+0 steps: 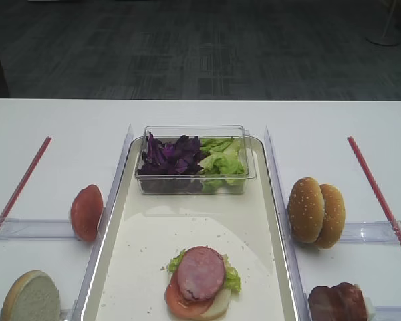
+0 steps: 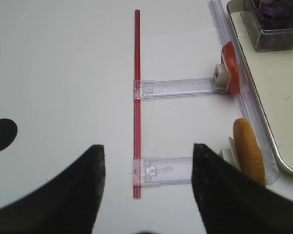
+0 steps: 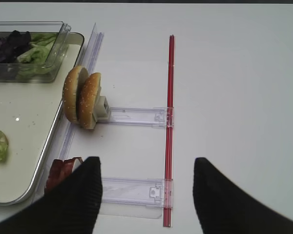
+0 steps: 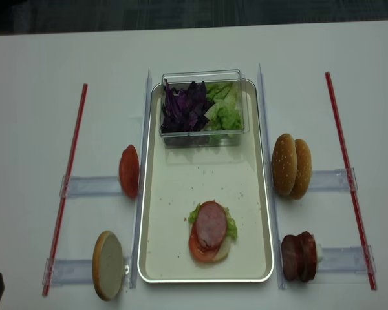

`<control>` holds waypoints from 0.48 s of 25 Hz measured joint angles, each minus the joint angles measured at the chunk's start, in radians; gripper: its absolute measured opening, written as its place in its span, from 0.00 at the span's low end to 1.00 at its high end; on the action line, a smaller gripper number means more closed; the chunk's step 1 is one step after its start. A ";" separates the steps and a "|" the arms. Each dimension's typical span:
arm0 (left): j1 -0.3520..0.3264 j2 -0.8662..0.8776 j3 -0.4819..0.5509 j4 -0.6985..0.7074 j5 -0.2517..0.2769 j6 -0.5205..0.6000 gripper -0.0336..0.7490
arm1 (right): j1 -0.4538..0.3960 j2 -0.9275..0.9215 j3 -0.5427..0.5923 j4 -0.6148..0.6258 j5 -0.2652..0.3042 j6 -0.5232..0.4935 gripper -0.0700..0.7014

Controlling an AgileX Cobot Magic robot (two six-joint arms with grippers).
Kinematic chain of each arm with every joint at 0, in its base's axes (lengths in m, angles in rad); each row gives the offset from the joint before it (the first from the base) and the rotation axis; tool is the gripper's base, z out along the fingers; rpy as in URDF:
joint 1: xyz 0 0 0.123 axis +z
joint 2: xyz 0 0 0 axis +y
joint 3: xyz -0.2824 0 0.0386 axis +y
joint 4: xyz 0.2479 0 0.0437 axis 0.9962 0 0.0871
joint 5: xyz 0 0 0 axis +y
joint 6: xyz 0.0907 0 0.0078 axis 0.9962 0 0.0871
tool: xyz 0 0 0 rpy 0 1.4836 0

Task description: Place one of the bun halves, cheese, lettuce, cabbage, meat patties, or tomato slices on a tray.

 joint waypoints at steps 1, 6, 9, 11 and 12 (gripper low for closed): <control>0.000 0.000 0.000 0.000 0.000 0.000 0.51 | 0.000 0.000 0.000 0.000 0.000 0.000 0.67; 0.000 0.000 0.000 0.000 0.000 0.000 0.51 | 0.000 0.000 0.000 0.000 0.000 0.000 0.67; 0.000 0.000 0.000 0.000 0.000 0.000 0.51 | 0.000 0.000 0.000 0.004 0.000 0.000 0.67; 0.000 0.000 0.000 0.000 0.000 0.000 0.51 | 0.000 0.000 0.000 0.008 0.000 0.000 0.67; 0.000 0.000 0.000 0.000 0.000 0.000 0.51 | 0.000 0.000 0.000 0.008 0.000 0.000 0.67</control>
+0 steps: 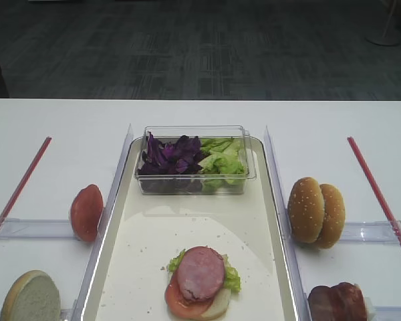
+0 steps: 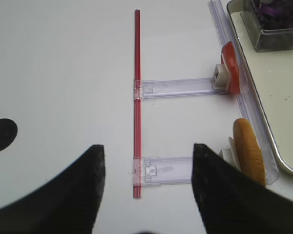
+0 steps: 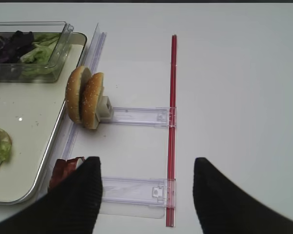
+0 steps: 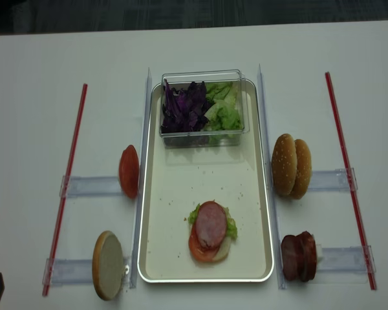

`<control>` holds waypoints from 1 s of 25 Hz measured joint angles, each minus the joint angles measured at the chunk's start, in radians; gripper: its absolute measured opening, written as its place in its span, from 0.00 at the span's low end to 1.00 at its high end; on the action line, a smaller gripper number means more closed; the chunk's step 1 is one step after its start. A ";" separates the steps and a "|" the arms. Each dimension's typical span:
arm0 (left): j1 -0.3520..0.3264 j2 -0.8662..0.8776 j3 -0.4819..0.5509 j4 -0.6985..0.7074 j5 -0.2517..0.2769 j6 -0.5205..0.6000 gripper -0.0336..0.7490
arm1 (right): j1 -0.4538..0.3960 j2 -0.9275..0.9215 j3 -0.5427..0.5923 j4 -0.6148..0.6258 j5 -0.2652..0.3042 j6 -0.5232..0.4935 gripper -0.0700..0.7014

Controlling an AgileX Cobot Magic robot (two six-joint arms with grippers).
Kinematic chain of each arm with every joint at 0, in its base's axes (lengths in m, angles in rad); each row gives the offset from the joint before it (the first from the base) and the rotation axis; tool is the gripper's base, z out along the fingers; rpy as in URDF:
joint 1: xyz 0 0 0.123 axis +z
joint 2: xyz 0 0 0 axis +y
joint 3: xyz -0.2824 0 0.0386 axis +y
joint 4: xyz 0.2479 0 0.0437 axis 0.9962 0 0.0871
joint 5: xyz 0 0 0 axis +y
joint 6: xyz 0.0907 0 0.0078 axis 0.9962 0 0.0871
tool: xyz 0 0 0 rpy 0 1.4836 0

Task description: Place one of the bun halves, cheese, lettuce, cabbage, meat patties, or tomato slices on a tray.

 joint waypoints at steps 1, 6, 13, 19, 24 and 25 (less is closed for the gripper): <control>0.000 0.000 0.000 0.000 0.000 0.000 0.51 | 0.000 0.000 0.000 0.000 0.000 0.000 0.67; 0.000 0.000 0.000 0.000 0.000 0.000 0.51 | 0.000 0.000 0.000 0.000 0.000 0.000 0.67; 0.000 0.000 0.000 0.000 0.000 0.000 0.51 | 0.000 0.000 0.000 0.000 0.000 0.000 0.67; 0.000 0.000 0.000 0.000 0.000 0.000 0.51 | 0.000 0.000 0.000 0.000 0.000 0.000 0.67; 0.000 0.000 0.000 0.000 0.000 0.000 0.51 | 0.000 0.000 0.000 0.000 0.000 0.000 0.67; 0.000 0.000 0.000 0.000 0.000 0.000 0.51 | 0.000 0.000 0.000 0.000 0.000 0.000 0.67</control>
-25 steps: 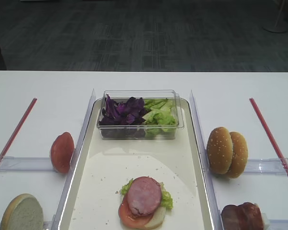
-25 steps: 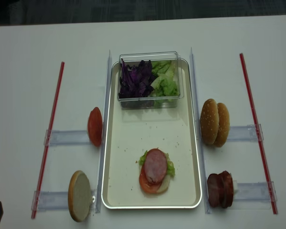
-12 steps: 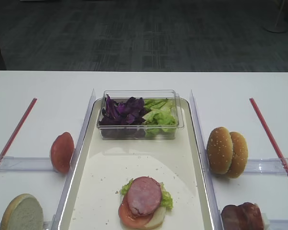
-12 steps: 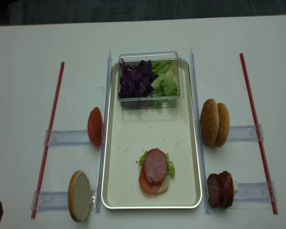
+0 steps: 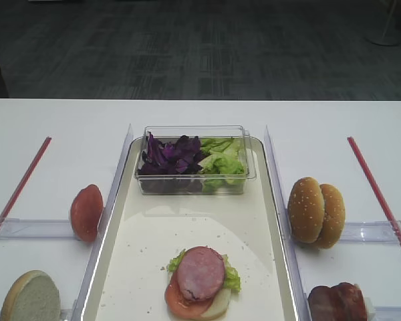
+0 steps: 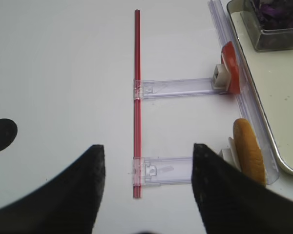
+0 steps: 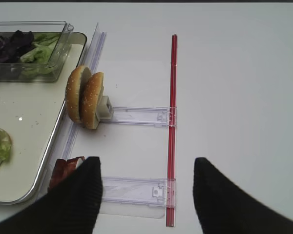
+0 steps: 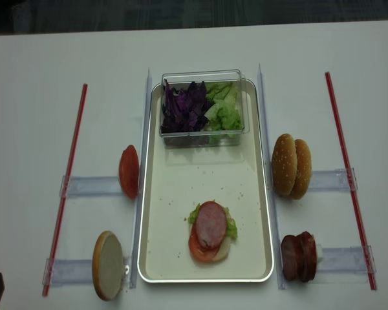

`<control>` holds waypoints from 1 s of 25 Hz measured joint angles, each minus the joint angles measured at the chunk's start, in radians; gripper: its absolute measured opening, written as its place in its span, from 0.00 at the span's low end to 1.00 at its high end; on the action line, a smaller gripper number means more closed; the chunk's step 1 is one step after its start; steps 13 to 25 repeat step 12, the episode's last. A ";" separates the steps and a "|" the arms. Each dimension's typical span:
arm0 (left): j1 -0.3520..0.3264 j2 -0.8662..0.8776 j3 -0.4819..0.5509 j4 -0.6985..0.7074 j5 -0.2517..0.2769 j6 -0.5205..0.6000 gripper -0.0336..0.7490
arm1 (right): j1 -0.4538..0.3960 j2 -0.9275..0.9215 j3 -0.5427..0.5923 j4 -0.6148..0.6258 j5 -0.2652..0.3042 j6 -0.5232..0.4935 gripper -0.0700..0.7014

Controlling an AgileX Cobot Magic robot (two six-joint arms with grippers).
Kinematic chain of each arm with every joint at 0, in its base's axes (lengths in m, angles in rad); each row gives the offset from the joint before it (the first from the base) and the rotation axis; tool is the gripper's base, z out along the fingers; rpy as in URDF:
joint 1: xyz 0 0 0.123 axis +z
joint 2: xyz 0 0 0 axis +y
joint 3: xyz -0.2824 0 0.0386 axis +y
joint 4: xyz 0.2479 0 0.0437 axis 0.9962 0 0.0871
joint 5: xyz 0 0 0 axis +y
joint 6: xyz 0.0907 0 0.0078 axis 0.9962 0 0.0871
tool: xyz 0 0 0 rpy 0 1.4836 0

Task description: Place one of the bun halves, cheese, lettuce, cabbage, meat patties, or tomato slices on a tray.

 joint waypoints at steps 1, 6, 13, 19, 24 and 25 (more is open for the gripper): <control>0.000 0.000 0.000 0.000 0.000 0.000 0.51 | 0.000 0.000 0.000 0.000 0.000 0.000 0.67; 0.000 0.000 0.000 0.000 0.000 0.000 0.51 | 0.000 0.000 0.000 0.000 0.002 0.000 0.67; 0.000 0.000 0.000 0.000 0.000 0.000 0.51 | 0.000 0.000 0.000 0.000 0.002 0.000 0.67; 0.000 0.000 0.000 0.000 0.000 0.000 0.51 | 0.000 0.000 0.000 0.000 0.002 0.000 0.67; 0.000 0.000 0.000 0.000 0.000 0.000 0.51 | 0.000 0.000 0.000 0.000 0.002 0.000 0.67; 0.000 0.000 0.000 0.000 0.000 0.000 0.51 | 0.000 0.000 0.000 0.000 0.002 0.000 0.67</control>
